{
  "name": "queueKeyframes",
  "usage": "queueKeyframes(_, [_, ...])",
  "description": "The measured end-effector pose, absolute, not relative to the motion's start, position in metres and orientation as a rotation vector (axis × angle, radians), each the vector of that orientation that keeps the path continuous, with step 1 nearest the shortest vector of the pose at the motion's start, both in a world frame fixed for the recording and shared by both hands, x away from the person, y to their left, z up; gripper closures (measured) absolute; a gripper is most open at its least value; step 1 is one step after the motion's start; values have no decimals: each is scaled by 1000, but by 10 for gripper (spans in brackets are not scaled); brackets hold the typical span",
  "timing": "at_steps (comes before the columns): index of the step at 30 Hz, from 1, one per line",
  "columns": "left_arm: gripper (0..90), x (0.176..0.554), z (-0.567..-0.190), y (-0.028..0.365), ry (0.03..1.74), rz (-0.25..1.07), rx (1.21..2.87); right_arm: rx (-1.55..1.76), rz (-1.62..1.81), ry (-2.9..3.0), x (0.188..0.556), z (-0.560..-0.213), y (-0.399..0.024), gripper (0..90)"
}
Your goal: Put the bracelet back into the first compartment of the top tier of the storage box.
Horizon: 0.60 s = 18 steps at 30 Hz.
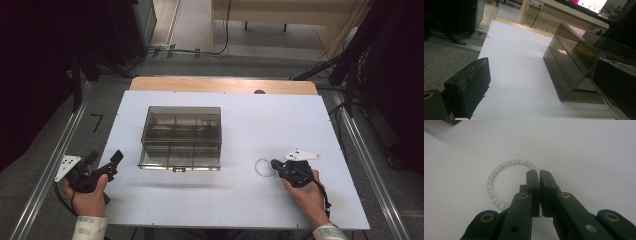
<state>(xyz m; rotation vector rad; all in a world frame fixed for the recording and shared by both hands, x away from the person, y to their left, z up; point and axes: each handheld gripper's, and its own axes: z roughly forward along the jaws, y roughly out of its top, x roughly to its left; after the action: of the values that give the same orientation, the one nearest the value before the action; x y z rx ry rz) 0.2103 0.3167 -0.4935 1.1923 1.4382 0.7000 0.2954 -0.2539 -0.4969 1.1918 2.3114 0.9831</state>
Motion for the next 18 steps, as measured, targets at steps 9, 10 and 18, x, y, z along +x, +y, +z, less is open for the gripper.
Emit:
queueKeyframes(9, [24,210,-493,317,1438,702,1190,1167,1048,2309,289,-482,-252,847])
queueKeyframes(10, [24,210,-493,317,1439,702,1189,1166,1056,2308,288,-480,-252,847])
queueKeyframes(18, [24,210,-493,317,1438,703,1194,1135,1115,2305,281,-466,-245,847])
